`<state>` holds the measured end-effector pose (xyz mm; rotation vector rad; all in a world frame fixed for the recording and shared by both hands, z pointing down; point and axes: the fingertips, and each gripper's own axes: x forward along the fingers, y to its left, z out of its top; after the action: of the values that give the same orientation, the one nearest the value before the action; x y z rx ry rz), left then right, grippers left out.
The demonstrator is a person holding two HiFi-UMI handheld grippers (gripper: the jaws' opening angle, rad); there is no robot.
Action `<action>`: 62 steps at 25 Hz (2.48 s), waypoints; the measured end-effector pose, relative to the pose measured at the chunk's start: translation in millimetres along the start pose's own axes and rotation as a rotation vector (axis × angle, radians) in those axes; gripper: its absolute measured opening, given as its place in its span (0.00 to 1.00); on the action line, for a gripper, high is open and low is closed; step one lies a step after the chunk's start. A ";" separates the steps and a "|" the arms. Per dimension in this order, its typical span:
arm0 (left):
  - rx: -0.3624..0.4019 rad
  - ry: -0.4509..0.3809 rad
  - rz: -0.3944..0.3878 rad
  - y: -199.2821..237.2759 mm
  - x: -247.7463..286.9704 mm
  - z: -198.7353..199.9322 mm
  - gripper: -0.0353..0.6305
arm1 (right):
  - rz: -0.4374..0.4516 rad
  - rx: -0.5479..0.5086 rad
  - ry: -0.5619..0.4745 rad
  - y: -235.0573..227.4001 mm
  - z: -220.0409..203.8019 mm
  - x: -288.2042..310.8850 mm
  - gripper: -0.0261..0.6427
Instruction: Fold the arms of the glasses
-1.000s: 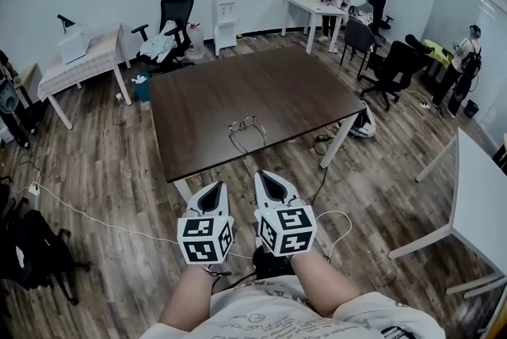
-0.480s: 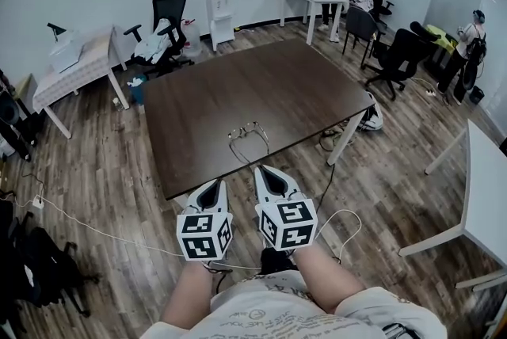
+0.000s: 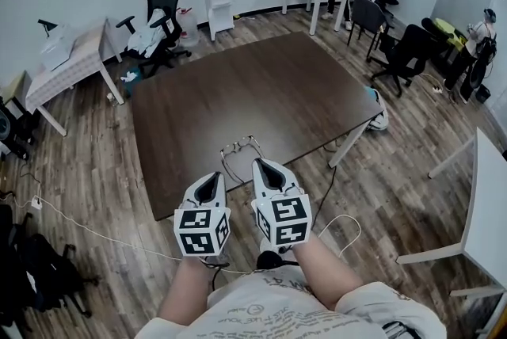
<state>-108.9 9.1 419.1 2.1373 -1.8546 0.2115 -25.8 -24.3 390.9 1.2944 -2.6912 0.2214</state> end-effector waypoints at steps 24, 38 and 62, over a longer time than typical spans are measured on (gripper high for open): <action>0.356 0.420 -0.011 17.1 181.2 -58.0 0.07 | 0.121 0.109 0.284 -116.0 -69.8 108.4 0.06; 0.619 0.626 -0.282 75.9 261.9 -120.7 0.08 | -0.046 0.169 0.368 -132.7 -91.6 160.0 0.06; 0.541 0.899 -0.548 75.6 332.1 -177.5 0.14 | -0.230 0.219 0.461 -158.6 -117.7 178.1 0.06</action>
<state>-116.7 -255.0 697.8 2.1809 -0.7183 1.3832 -3.5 -234.8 551.8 1.3916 -2.1602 0.7052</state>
